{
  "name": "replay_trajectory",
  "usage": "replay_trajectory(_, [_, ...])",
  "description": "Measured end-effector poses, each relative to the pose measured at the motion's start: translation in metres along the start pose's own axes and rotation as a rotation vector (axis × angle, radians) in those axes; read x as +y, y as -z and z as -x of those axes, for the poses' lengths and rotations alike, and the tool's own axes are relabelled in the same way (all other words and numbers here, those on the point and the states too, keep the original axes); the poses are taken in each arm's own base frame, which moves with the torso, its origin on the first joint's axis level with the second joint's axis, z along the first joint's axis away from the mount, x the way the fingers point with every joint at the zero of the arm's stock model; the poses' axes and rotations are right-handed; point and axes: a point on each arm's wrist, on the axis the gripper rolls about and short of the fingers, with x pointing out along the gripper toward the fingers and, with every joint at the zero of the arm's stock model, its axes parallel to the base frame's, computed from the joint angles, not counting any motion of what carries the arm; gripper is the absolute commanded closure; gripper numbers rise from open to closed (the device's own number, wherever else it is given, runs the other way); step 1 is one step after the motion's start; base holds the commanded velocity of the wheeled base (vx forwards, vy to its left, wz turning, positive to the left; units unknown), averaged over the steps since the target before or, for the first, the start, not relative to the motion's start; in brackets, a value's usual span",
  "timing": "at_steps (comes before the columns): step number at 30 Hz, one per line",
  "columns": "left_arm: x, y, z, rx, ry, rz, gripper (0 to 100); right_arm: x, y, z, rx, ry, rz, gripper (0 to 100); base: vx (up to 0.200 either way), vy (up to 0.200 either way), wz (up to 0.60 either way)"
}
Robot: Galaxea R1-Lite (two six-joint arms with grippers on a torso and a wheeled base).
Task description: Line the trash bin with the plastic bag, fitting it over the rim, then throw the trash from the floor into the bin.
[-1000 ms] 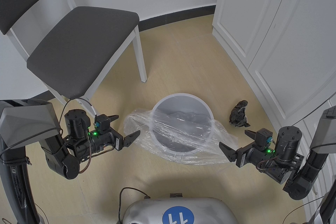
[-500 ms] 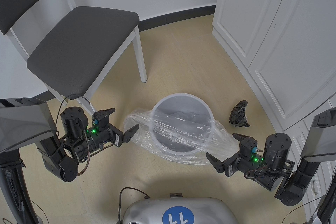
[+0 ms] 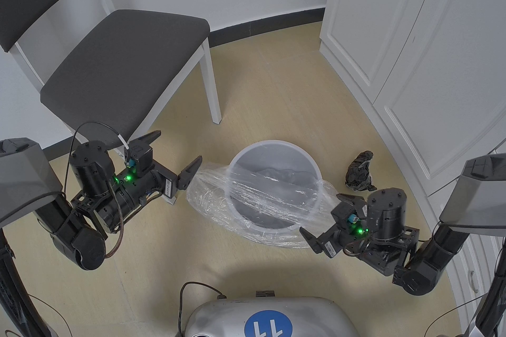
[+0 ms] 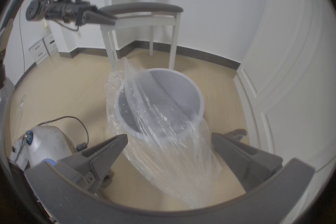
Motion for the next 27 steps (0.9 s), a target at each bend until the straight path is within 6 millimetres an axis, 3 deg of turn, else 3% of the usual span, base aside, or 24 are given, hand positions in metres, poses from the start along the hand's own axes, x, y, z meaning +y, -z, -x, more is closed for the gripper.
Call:
replay_trajectory(11, [0.011, -0.016, 0.01, -0.065, -0.091, -0.078, 0, 0.017, -0.029, -0.024, 0.061, -0.038, 0.155, 0, 0.0, 0.0, 0.0])
replay_trajectory(27, [0.018, -0.018, 0.014, -0.065, -0.113, -0.087, 0, 0.029, -0.032, -0.054, 0.083, -0.008, 0.238, 0, 0.0, 0.0, 0.0])
